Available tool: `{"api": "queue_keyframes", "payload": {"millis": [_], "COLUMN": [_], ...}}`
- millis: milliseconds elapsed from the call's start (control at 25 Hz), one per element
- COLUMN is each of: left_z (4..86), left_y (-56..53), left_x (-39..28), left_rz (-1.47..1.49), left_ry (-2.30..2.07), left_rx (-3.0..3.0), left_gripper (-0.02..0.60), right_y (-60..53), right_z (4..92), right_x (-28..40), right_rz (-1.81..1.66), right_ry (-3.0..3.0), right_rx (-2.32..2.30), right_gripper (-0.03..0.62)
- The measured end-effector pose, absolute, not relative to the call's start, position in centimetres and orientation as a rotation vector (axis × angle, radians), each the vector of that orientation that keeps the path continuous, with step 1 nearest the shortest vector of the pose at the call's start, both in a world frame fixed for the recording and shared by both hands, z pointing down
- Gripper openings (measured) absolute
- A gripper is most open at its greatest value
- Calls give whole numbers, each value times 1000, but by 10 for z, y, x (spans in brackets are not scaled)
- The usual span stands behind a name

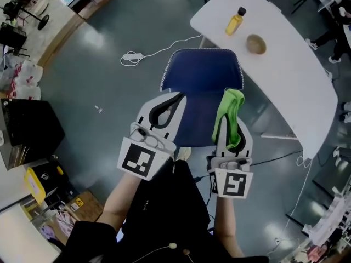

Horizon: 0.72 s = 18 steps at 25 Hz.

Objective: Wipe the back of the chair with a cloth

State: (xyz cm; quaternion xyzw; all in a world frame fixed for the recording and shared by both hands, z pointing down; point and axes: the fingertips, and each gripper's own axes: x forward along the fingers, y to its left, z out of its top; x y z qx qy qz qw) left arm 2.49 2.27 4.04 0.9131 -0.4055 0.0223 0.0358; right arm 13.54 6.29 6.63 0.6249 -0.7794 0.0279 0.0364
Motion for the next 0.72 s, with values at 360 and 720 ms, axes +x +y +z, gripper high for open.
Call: {"api": "queue_keyframes", "payload": {"millis": [360, 720], "left_z": [-8, -35], "left_y": [34, 48], "left_x": [30, 19], "left_rz": [-27, -82], "left_ry": [-1332, -1381], "left_rx": [2826, 2813], "left_gripper": [3, 3], "right_y": [76, 81], "right_z": [9, -39], "right_x": [143, 134], "right_rz": [39, -44], "right_ry": [-2455, -2543], "right_rx": [2009, 1975], "right_gripper": [54, 54]}}
